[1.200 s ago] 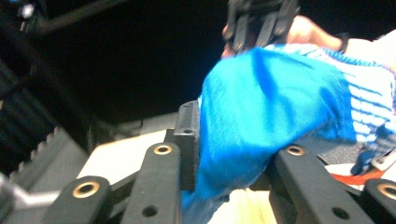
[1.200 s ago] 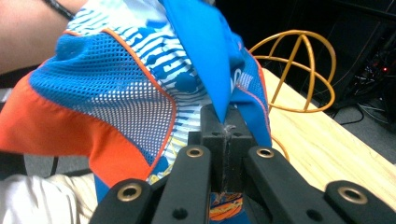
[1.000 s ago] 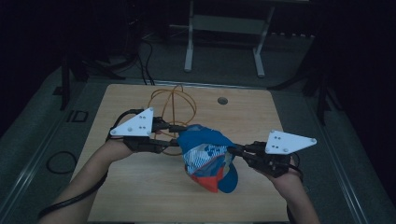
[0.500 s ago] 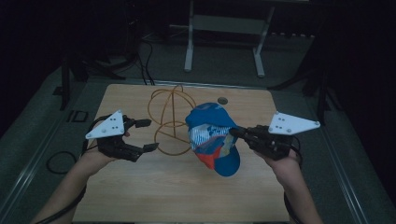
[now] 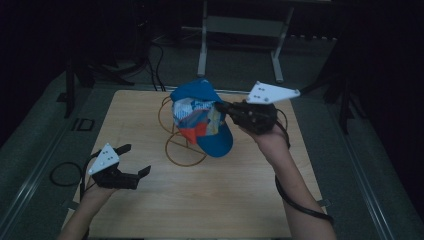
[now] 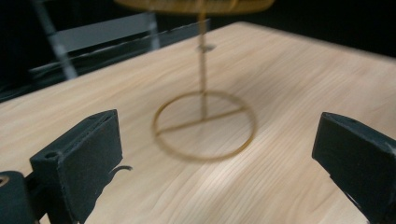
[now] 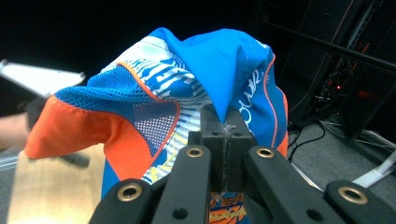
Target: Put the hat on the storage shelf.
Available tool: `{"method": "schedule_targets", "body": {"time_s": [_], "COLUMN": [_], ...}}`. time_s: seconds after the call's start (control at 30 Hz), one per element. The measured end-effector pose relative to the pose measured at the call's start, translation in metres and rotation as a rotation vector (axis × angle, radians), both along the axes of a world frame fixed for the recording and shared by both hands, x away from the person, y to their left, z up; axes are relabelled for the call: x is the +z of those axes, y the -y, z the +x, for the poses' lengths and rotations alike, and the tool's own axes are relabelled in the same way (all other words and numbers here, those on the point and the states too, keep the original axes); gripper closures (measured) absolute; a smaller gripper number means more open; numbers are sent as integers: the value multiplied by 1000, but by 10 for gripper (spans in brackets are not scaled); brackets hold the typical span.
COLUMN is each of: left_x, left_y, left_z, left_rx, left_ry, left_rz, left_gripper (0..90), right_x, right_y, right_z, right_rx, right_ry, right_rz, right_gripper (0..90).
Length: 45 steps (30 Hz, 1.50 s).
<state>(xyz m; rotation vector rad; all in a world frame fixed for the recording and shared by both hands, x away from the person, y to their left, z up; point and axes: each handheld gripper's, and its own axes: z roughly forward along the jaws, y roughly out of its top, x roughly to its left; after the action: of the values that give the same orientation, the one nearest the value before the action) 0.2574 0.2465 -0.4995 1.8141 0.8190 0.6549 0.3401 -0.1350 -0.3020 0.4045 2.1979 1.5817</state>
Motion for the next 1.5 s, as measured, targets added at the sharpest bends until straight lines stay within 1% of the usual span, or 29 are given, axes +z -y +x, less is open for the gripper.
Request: {"method": "schedule_targets", "body": {"time_s": [0.07, 0.1, 0.17, 0.2, 0.23, 0.27, 0.37, 0.4, 0.43, 0.53, 0.57, 0.6, 0.63, 0.7, 0.83, 0.93, 1.1, 1.23, 1.3, 1.33, 1.37, 1.4, 1.5], "left_x": [-12, -19, -27, -31, -34, -36, -41, -41, -43, -47, -48, -48, -50, -52, -54, -56, -59, -61, -62, -63, -63, -63, -64], "left_y": [-1, -2, -3, -4, -5, -7, -12, -12, -16, -18, -18, -18, -19, -19, -21, -21, -19, -18, -18, -18, -18, -19, -20], "left_z": [-5, -7, -11, -12, -14, -16, -21, -21, -23, -22, -22, -22, -21, -21, -20, -19, -19, -19, -20, -20, -20, -21, -22], "left_rx": [23, 29, 47, 49, 49, 54, 68, 68, 78, 80, 79, 79, 73, 76, 80, 80, 74, 72, 83, 88, 88, 101, 113], "left_ry": [-4, -18, -11, -17, -18, -18, -19, -19, -23, -35, -39, -39, -51, -56, -64, -69, -73, -70, -60, -56, -56, -44, -39], "left_rz": [-16, -20, -21, -20, -25, -35, -41, -41, -63, -80, -84, -84, -84, -89, -108, -115, -103, -103, -89, -88, -88, -89, -98], "left_gripper": [21, 21, 21, 21, 22, 22, 21, 21, 21, 21, 22, 22, 21, 21, 22, 22, 22, 21, 22, 22, 22, 21, 21], "right_x": [4, 6, 8, 7, 7, 5, -2, -2, -10, -18, -21, -21, -26, -31, -41, -48, -60, -66, -69, -71, -71, -74, -79], "right_y": [-13, -20, -34, -42, -49, -56, -77, -77, -89, -97, -99, -99, -100, -100, -95, -93, -90, -87, -85, -84, -84, -81, -77], "right_z": [9, 14, 22, 26, 30, 34, 46, 46, 55, 63, 65, 65, 68, 69, 70, 68, 62, 57, 55, 54, 54, 52, 52], "right_rx": [1, 2, 1, -2, -2, -7, -17, -17, -15, -11, -10, -10, -2, -9, -8, 2, 13, 12, 13, 12, 12, 4, -27], "right_ry": [-8, -13, -17, -22, -27, -28, -51, -51, -88, -130, -143, -143, -169, -172, -204, -213, -225, -221, -227, -225, -225, -219, -228], "right_rz": [-4, -6, -22, -31, -36, -53, -87, -87, -100, -95, -96, -96, -101, -117, -120, -124, -123, -114, -99, -97, -97, -87, -64], "right_gripper": [899, 899, 898, 899, 899, 898, 898, 898, 898, 898, 898, 898, 897, 897, 896, 896, 892, 879, 852, 816, 816, 751, 666]}}
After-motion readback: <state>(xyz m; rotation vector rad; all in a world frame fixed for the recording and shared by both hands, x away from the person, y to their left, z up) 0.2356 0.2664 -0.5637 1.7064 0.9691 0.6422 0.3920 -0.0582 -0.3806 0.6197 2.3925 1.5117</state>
